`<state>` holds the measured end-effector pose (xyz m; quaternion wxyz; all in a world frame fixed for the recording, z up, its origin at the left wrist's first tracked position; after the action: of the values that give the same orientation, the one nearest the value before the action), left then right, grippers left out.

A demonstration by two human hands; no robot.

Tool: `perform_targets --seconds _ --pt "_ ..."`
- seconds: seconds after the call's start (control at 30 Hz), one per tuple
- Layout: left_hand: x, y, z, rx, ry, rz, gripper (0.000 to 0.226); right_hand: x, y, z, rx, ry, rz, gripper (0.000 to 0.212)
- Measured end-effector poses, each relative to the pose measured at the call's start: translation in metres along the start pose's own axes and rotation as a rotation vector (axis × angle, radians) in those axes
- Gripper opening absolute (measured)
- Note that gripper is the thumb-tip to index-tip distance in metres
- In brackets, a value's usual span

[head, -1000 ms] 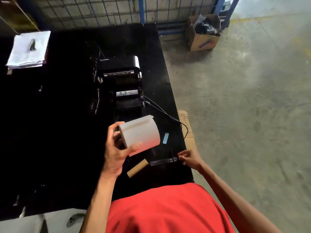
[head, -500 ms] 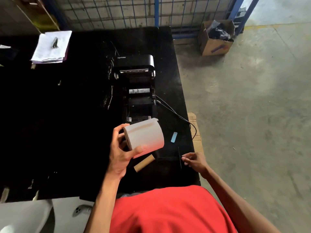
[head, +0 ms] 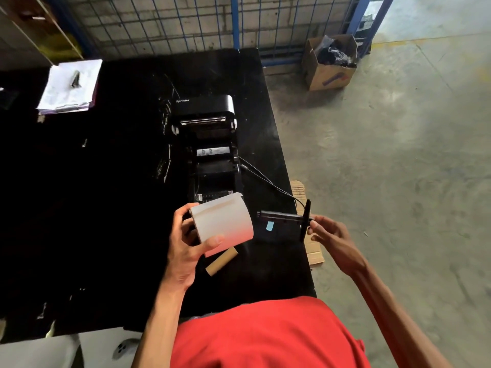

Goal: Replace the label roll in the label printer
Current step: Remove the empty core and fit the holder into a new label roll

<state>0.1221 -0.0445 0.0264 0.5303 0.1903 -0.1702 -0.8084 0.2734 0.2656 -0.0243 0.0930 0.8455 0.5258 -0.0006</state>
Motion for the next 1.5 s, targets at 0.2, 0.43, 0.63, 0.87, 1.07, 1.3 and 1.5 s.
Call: perform_targets --seconds 0.2,0.43,0.63,0.87,1.07,1.3,1.5 --pt "-0.009 -0.011 0.007 0.023 0.061 -0.08 0.092 -0.015 -0.01 -0.038 0.176 -0.029 0.002 0.031" --pt "-0.013 -0.016 0.015 0.034 0.114 -0.086 0.09 -0.02 -0.01 -0.051 0.205 -0.006 -0.069 0.025" --pt "-0.011 -0.021 0.014 0.042 0.168 -0.116 0.08 -0.019 -0.024 -0.059 0.154 0.049 -0.103 0.029" --pt "-0.01 -0.028 0.01 0.099 0.275 -0.155 0.073 -0.019 -0.037 -0.062 0.109 0.075 -0.152 0.026" --pt "-0.015 -0.029 0.018 0.059 0.2 -0.158 0.072 -0.017 -0.044 -0.069 0.135 0.106 -0.185 0.025" --pt "-0.015 -0.023 0.019 0.024 0.165 -0.124 0.078 -0.014 -0.057 -0.084 0.149 0.221 -0.267 0.017" --pt "-0.012 -0.022 0.018 0.014 0.124 -0.129 0.079 -0.019 -0.054 -0.089 0.12 0.184 -0.297 0.015"
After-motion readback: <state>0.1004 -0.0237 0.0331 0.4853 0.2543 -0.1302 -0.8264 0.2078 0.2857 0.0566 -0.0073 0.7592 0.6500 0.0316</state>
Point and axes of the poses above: each hand's wrist, its own y-axis away from the middle knuckle, its own x-axis out of the back of the hand, z = x × y, the point moved 1 cm from there along -y, towards the middle knuckle, and after that the axes turned 13 degrees about x, right-handed, at the moved point
